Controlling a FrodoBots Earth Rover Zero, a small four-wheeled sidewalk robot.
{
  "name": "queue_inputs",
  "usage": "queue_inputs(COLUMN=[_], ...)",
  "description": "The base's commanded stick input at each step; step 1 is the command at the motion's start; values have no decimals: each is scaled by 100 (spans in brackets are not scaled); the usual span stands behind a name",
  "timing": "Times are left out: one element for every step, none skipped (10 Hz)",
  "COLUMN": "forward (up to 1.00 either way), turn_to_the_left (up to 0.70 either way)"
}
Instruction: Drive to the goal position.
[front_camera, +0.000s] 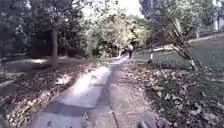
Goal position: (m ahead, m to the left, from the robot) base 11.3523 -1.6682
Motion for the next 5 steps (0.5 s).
queue_inputs(forward=[50,50,50,50,50], turn_to_the_left=[0,0,0,0,0])
